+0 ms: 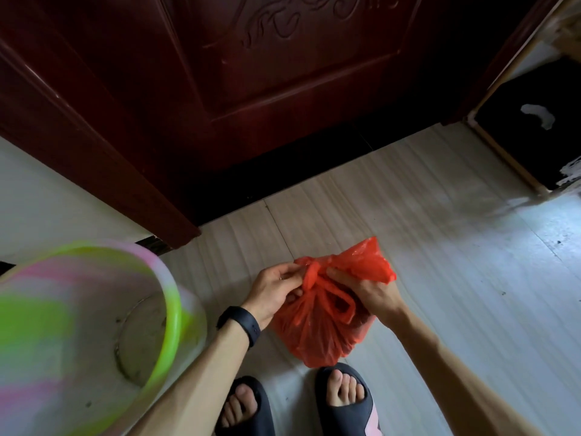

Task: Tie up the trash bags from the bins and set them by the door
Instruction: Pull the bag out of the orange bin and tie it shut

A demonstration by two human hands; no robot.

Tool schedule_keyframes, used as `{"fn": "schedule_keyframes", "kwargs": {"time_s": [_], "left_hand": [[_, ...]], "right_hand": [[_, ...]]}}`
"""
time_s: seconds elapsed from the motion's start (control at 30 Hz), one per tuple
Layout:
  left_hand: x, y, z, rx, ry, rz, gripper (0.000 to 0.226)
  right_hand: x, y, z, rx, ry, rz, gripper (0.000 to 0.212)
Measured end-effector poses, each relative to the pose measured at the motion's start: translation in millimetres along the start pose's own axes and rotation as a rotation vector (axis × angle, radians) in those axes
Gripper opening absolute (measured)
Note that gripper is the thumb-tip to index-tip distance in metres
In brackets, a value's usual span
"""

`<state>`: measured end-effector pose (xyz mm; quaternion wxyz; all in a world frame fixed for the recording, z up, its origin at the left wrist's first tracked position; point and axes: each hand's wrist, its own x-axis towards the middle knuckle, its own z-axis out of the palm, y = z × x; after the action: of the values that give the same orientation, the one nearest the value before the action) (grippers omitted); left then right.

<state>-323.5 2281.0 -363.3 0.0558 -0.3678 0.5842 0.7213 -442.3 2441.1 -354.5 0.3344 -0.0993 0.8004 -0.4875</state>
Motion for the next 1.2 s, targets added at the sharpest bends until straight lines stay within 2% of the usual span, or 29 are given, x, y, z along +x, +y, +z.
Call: {"fn": "schedule_keyframes", "kwargs": {"time_s": [0.07, 0.17, 0.23, 0.37, 0.43, 0.5, 0.6, 0.7, 0.77, 0.87, 0.93, 1.07, 1.2], "left_hand": [[-2, -2, -7, 0.113, 0.014, 0.035, 0.006], [-3, 3, -11, 0.565, 0.170, 0.284, 0.010], [-3, 7, -12, 0.782, 0.227, 0.448, 0.012], [-5, 3, -18, 1.267, 0.219, 0.721, 0.010], [-7, -4, -25, 1.403, 0.224, 0.802, 0.014], [-7, -10, -29, 1.429, 0.230, 0.781, 0.024], [-10, -11, -28, 1.459, 0.202, 0.688, 0.017], [-14, -1, -23, 1.306, 0.169, 0.556, 0.026], [-14, 7, -12, 1.179, 0.183, 0.605, 0.040], [0, 17, 16, 1.051, 0.151, 0.634, 0.044], [13, 15, 29, 1.052, 0.085, 0.593, 0.045], [27, -3, 33, 1.153, 0.005, 0.482, 0.056], [27, -2, 32, 1.232, -0.011, 0.560, 0.053]], "right_hand": [[-3, 5, 0, -0.018, -0.009, 0.017, 0.025], [-7, 7, 5, 0.002, 0.041, 0.019, 0.021], [-7, 7, 9, -0.008, 0.107, 0.015, 0.021], [-9, 6, 9, -0.017, 0.216, 0.031, 0.022], [-13, 7, 3, -0.009, 0.278, 0.061, 0.026], [-18, 12, -5, 0.018, 0.307, 0.091, 0.019], [-24, 17, -15, 0.079, 0.290, 0.136, 0.013], [-20, 14, -19, 0.032, 0.219, 0.123, 0.015], [-18, 5, -20, 0.050, 0.182, 0.053, 0.018], [-14, -14, -16, 0.171, 0.148, 0.029, 0.021], [-9, -25, -15, 0.207, 0.179, 0.022, 0.024], [-1, -26, -12, 0.124, 0.212, 0.001, 0.026], [1, -22, -9, 0.141, 0.236, 0.032, 0.026]]}}
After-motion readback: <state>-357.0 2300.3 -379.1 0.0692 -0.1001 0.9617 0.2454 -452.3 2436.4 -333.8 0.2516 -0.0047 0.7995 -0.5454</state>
